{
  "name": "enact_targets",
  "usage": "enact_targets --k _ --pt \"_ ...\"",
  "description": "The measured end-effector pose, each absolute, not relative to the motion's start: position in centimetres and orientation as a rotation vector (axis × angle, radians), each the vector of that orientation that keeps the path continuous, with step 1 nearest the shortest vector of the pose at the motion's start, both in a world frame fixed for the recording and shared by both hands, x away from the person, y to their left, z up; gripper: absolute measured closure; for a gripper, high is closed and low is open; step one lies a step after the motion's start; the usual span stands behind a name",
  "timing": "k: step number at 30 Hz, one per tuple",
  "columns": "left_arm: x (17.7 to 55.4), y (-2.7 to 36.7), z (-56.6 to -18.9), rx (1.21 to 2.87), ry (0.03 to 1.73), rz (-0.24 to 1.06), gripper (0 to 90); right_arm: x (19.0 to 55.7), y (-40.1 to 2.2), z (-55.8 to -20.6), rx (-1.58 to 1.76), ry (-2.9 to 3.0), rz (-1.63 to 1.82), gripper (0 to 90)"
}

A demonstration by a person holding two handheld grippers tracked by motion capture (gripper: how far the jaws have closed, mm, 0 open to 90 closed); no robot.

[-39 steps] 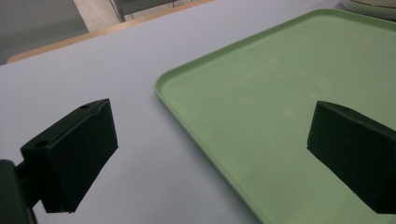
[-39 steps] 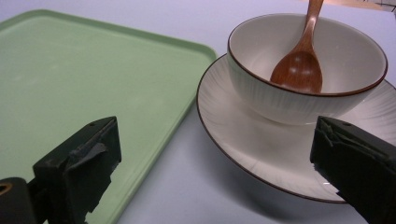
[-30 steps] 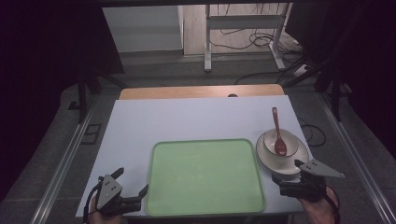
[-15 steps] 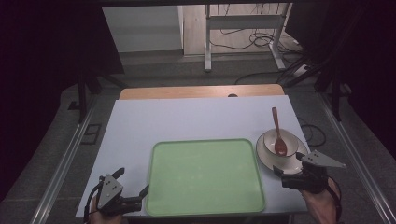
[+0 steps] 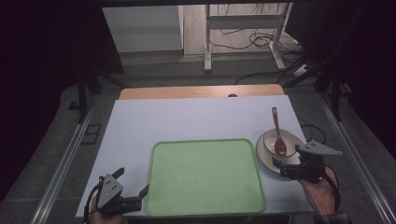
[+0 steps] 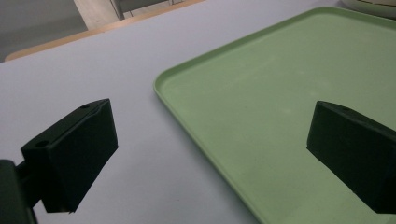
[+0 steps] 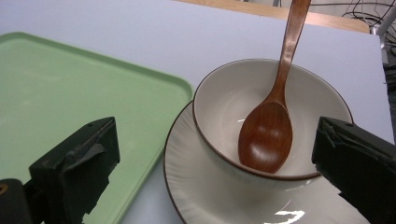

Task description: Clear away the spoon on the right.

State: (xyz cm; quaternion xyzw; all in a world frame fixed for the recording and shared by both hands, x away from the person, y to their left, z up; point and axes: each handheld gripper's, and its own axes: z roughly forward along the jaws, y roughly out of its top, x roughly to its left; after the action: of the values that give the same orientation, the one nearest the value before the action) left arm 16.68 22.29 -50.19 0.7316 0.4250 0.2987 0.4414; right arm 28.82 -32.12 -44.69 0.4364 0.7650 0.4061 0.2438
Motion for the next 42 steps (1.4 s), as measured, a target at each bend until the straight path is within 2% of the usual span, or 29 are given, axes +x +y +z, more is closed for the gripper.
enact_targets --k 36,42 --pt "16.7 22.3 -50.1 1.825 1.056 0.743 1.8 34.8 -30.3 -42.7 1.301 2.096 0.959 0.0" --pt "16.7 22.3 -50.1 1.827 1.056 0.746 1.8 36.0 -30.1 -42.5 1.312 2.094 0.919 6.6"
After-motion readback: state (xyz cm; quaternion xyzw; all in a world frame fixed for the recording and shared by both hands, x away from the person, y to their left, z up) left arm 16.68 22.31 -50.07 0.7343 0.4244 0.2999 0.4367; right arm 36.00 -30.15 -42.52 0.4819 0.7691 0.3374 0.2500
